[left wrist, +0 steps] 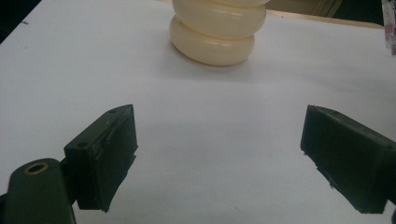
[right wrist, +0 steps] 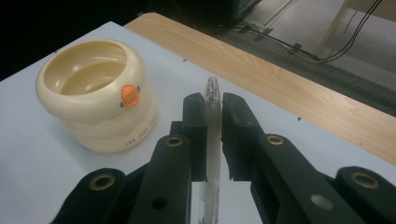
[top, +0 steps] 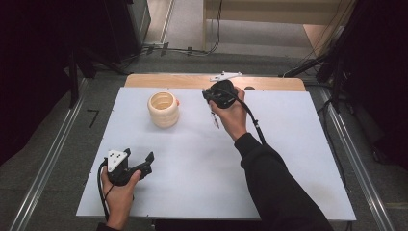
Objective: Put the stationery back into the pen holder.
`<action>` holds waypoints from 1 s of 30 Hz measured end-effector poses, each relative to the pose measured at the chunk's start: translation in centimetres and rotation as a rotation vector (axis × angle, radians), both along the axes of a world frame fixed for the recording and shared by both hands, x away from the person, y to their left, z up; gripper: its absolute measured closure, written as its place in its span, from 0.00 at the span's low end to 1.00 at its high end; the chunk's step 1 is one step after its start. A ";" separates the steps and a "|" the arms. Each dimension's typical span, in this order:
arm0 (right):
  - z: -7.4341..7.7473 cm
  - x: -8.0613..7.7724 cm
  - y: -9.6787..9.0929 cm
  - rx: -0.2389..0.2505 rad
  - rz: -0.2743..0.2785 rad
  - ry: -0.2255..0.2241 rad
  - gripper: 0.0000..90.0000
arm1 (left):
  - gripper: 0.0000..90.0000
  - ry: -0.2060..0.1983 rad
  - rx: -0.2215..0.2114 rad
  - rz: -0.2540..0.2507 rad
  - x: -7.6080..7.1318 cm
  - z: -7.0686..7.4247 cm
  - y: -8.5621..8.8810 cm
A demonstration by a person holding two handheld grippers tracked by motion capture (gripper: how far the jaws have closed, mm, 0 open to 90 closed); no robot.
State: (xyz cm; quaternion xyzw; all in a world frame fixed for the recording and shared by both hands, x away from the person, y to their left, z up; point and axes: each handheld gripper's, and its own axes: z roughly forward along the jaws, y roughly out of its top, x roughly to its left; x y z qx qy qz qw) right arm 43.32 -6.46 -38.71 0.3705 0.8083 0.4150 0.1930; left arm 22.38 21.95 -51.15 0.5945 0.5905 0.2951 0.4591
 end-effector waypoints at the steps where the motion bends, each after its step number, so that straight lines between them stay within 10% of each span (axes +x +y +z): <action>1: 0.0 0.0 0.1 0.000 0.004 -0.005 0.87 | 0.13 -0.001 0.001 -0.001 0.0 0.0 0.0; 30: 1.8 0.9 4.8 -0.002 0.054 -0.034 0.87 | 0.13 -0.003 -0.020 -0.013 0.1 0.0 0.0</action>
